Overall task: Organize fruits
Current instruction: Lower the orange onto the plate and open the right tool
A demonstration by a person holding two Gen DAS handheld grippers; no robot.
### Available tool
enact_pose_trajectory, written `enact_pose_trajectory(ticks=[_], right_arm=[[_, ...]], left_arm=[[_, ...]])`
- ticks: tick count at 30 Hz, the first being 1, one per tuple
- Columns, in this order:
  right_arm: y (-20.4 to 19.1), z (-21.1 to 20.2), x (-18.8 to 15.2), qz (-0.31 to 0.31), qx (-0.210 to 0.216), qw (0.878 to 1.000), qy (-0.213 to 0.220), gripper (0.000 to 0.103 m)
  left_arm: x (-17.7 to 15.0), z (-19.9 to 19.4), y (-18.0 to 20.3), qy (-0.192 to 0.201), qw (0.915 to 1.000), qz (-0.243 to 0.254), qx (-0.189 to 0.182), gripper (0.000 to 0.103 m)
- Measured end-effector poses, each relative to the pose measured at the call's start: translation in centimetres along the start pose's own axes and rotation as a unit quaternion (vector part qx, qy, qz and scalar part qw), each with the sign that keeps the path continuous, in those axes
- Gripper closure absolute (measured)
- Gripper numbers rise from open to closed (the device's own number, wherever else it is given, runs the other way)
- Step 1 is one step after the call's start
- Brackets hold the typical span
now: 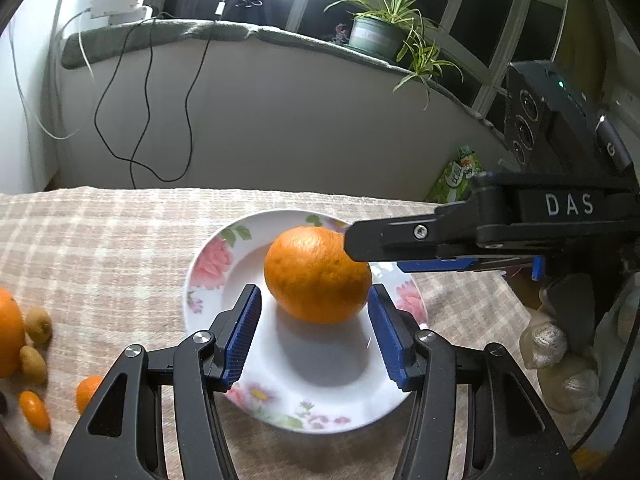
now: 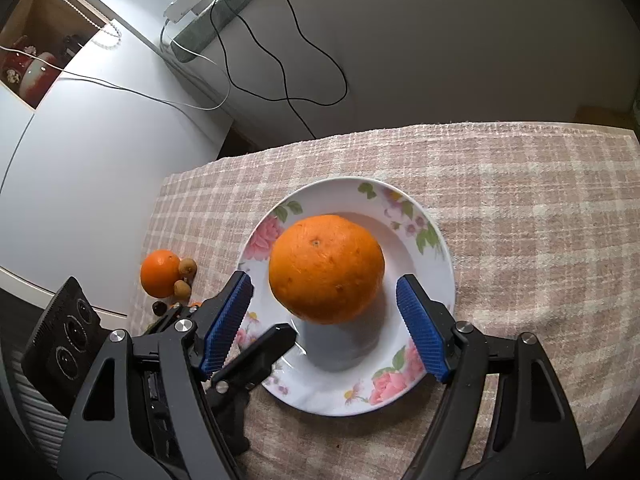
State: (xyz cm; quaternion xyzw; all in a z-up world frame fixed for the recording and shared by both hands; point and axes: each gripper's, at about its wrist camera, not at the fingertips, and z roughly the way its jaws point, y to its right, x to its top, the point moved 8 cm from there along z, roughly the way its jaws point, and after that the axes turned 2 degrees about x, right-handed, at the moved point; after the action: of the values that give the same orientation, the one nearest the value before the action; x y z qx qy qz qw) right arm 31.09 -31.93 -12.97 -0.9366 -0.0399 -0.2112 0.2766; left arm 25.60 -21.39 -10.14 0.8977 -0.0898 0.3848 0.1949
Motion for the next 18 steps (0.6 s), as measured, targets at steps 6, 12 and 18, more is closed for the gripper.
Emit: enact_pose_trajectory(ticks=[6, 12, 18], right_arm=[[-0.4, -0.8, -0.2, -0.011, -0.007, 1.000, 0.019, 0.025], [-2.0, -1.8, -0.9, -0.039, -0.010, 0.998, 0.043, 0.024], [-4.5, -2.7, -1.9, -0.081, -0.006, 0.994, 0.079, 0.019]], left_arm=[[-0.4, -1.2, -0.8, 0.003, 1.0000, -0.002, 0.005, 0.048], [-1.0, -2.9, -1.5, 0.016, 0.9998, -0.003, 0.010, 0.046], [-2.0, -5.3, -2.4, 0.027, 0.9994, 0.002, 0.020, 0.041]])
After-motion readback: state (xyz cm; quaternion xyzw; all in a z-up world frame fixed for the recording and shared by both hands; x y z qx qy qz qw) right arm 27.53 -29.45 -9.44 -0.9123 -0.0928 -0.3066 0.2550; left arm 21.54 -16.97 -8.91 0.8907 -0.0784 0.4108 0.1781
